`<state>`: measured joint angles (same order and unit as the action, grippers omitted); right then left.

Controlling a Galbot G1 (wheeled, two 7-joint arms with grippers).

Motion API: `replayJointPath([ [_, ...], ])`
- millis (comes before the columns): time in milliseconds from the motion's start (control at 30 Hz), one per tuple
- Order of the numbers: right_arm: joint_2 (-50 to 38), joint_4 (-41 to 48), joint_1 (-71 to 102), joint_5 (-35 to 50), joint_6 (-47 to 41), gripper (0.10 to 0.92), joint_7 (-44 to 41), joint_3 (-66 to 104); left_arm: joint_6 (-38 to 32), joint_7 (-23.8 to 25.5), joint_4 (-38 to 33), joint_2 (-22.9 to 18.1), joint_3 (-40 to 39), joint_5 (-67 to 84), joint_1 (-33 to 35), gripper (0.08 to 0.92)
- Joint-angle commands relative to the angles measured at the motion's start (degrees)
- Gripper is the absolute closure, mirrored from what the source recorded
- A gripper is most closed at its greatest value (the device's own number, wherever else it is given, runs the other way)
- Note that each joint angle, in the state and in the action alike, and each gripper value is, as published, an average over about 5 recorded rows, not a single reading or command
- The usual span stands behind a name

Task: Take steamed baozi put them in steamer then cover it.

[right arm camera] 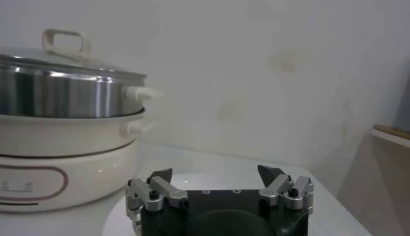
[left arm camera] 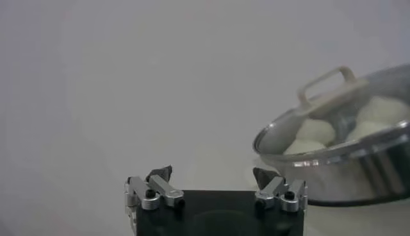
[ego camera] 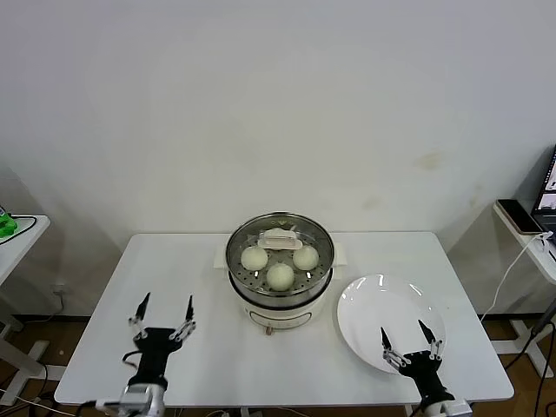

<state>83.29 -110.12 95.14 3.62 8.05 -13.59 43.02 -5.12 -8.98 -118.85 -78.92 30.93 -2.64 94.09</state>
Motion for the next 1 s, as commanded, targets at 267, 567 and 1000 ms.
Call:
replayJointPath([
  [267, -2.79, -5.19, 3.24, 4.04, -5.05, 0.202, -0.63, -0.35, -10.18, -3.25, 3.22, -2.18, 3.32, 9.46, 11.58, 0.177],
  [567, -2.58, -5.5, 3.57, 3.88, -5.85, 0.202, -0.17, -0.88, -8.54, -3.33, 3.04, -2.19, 3.3, 8.13, 11.98, 0.177],
  [1000, -2.5, -5.01, 3.43, 3.21, -6.03, 0.203, 0.47, -1.15, -8.27, -2.98, 2.98, -2.09, 3.19, 6.74, 12.37, 0.177],
])
